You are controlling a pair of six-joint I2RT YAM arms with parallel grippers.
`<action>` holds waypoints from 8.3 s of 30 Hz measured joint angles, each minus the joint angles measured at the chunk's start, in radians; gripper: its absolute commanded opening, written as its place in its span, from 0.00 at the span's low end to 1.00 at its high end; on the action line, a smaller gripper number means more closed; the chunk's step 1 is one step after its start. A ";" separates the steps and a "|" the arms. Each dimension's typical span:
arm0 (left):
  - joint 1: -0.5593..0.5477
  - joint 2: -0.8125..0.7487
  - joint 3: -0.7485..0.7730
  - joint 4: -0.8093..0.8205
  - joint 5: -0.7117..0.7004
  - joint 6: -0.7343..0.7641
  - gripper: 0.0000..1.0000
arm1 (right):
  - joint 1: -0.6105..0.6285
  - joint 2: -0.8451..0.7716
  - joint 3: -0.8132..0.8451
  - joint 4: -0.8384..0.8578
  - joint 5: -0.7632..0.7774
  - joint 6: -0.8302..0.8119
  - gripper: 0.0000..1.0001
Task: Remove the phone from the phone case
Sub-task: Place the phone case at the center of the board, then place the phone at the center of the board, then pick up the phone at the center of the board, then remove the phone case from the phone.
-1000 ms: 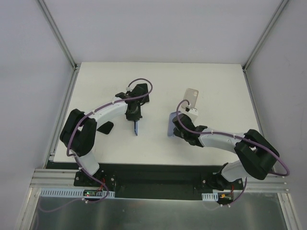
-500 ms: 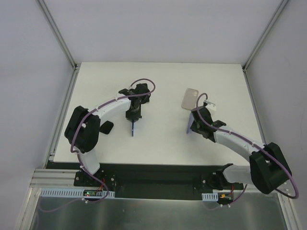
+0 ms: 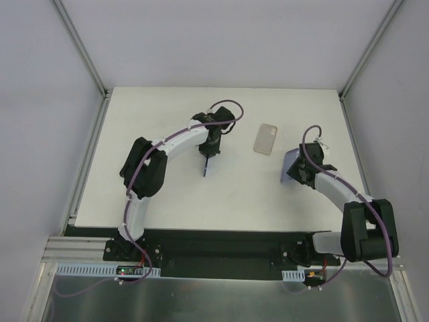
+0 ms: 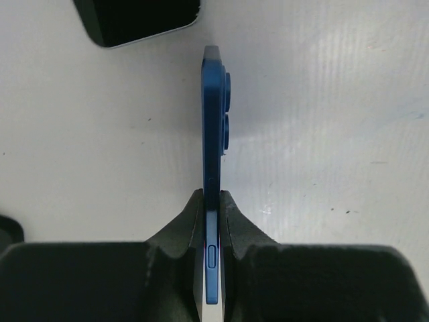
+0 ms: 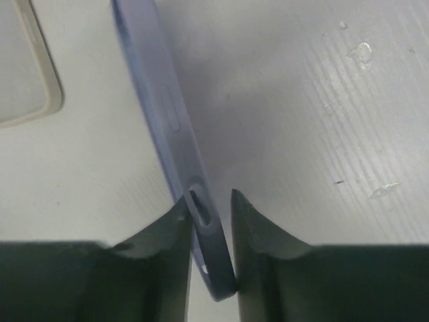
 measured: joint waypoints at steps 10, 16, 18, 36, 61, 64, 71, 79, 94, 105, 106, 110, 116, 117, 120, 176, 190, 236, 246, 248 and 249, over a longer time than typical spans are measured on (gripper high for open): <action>-0.060 0.100 0.136 -0.020 0.027 0.011 0.37 | -0.011 -0.002 0.014 -0.038 -0.060 -0.027 0.93; -0.079 0.129 0.152 -0.021 0.089 0.011 0.52 | -0.011 -0.153 0.013 -0.116 -0.024 -0.039 0.95; -0.083 0.129 0.153 -0.021 0.108 0.011 0.53 | -0.011 -0.210 0.012 -0.145 -0.006 -0.047 0.95; 0.168 -0.476 -0.493 0.081 0.078 -0.112 0.99 | 0.102 -0.207 0.045 -0.243 -0.023 -0.124 0.96; 0.656 -0.325 -0.629 0.154 0.166 -0.294 0.96 | 0.186 -0.133 0.031 -0.166 -0.142 -0.171 0.96; 0.656 -0.326 -0.631 0.156 0.164 -0.298 0.81 | 0.188 -0.133 0.026 -0.164 -0.145 -0.171 0.96; 0.652 -0.354 -0.652 0.176 0.160 -0.319 0.47 | 0.205 -0.133 0.026 -0.160 -0.153 -0.167 0.96; 0.489 -0.393 -0.667 0.208 0.212 -0.291 0.46 | 0.269 -0.133 0.080 -0.169 -0.163 -0.132 0.96; 0.068 -0.416 -0.625 0.240 0.448 -0.321 0.44 | 0.543 0.048 0.098 0.159 -0.333 0.157 0.95; 0.039 -0.471 -0.630 0.277 0.534 -0.310 0.45 | 0.521 0.204 0.132 0.309 -0.390 0.356 0.90; 0.039 -0.485 -0.636 0.278 0.538 -0.310 0.45 | 0.515 0.230 0.145 0.314 -0.399 0.373 0.89; 0.039 -0.520 -0.656 0.294 0.562 -0.310 0.45 | 0.507 0.323 0.184 0.349 -0.435 0.423 0.75; 0.039 -0.522 -0.668 0.305 0.575 -0.309 0.45 | 0.545 0.402 0.245 0.400 -0.508 0.462 0.49; 0.039 -0.522 -0.671 0.306 0.577 -0.304 0.45 | 0.551 0.407 0.248 0.414 -0.512 0.469 0.45; 0.040 -0.525 -0.680 0.307 0.577 -0.299 0.46 | 0.554 0.421 0.246 0.439 -0.531 0.493 0.39; 0.315 -0.672 -1.064 1.183 1.149 -0.631 0.72 | 0.415 0.089 0.009 0.681 -0.746 0.402 0.01; 0.316 -0.605 -1.088 1.445 1.184 -0.791 0.30 | 0.412 0.347 -0.030 1.185 -0.804 0.717 0.01; 0.362 -0.587 -1.077 1.519 1.151 -0.907 0.00 | 0.460 0.298 -0.214 1.466 -0.828 0.875 0.18; 0.373 -0.587 -1.077 1.521 1.151 -0.898 0.00 | 0.465 0.312 -0.215 1.485 -0.814 0.910 0.02; 0.376 -0.587 -1.077 1.524 1.155 -0.903 0.00 | 0.469 0.300 -0.215 1.480 -0.808 0.900 0.01; 0.377 -0.587 -1.077 1.528 1.160 -0.909 0.00 | 0.472 0.284 -0.215 1.468 -0.806 0.890 0.01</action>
